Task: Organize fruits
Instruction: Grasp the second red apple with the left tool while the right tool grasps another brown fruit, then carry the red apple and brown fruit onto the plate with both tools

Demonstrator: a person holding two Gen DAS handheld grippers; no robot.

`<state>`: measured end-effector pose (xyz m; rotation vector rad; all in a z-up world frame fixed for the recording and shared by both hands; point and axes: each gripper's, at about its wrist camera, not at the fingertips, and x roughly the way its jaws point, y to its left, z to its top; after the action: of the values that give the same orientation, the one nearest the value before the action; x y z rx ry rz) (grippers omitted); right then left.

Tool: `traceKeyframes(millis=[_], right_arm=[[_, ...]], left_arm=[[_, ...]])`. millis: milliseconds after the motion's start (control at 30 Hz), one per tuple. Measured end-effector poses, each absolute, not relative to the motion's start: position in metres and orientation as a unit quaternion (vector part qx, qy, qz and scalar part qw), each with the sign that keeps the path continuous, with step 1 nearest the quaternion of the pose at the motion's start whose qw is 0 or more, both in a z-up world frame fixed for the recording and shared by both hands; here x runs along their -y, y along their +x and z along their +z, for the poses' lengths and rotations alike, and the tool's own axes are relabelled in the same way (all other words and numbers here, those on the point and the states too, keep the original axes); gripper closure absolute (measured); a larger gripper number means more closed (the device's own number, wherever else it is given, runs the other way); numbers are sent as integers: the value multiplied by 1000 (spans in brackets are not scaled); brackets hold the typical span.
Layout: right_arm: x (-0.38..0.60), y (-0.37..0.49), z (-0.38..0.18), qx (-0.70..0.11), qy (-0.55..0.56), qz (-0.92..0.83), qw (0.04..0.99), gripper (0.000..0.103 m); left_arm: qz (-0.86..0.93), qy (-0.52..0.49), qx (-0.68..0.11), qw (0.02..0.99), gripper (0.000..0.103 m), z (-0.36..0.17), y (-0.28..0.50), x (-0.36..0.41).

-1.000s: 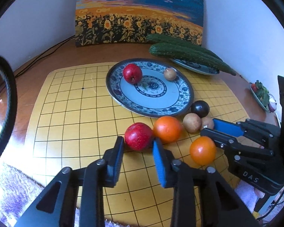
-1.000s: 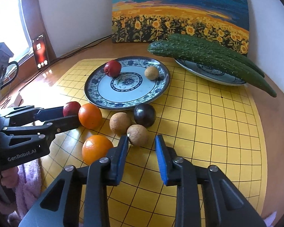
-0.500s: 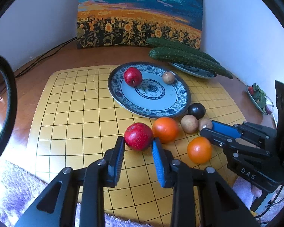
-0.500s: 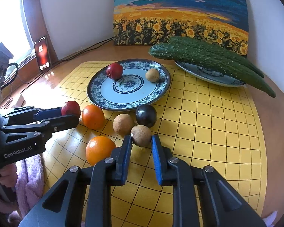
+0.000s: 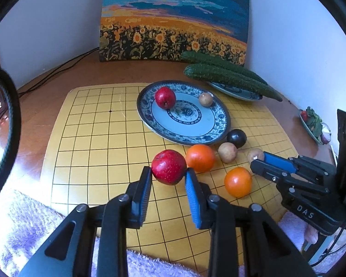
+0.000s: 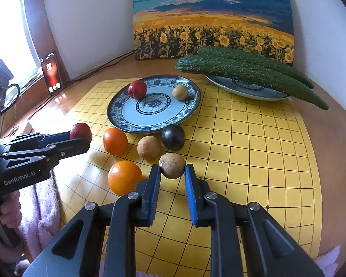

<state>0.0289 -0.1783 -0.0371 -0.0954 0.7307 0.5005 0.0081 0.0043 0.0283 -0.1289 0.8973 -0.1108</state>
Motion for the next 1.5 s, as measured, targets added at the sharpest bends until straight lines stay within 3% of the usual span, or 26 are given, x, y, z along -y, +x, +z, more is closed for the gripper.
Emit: traceKeyframes(millis=[633,1500], right_arm=[[174,33,-14,-336,-40,256,906,80],[149,99,-10,-340,-42,268,901,80]], left_arm=[[-51,-59,-425,902,72,50,22,0],[-47,-71,-452,888,72,24,96,-1]])
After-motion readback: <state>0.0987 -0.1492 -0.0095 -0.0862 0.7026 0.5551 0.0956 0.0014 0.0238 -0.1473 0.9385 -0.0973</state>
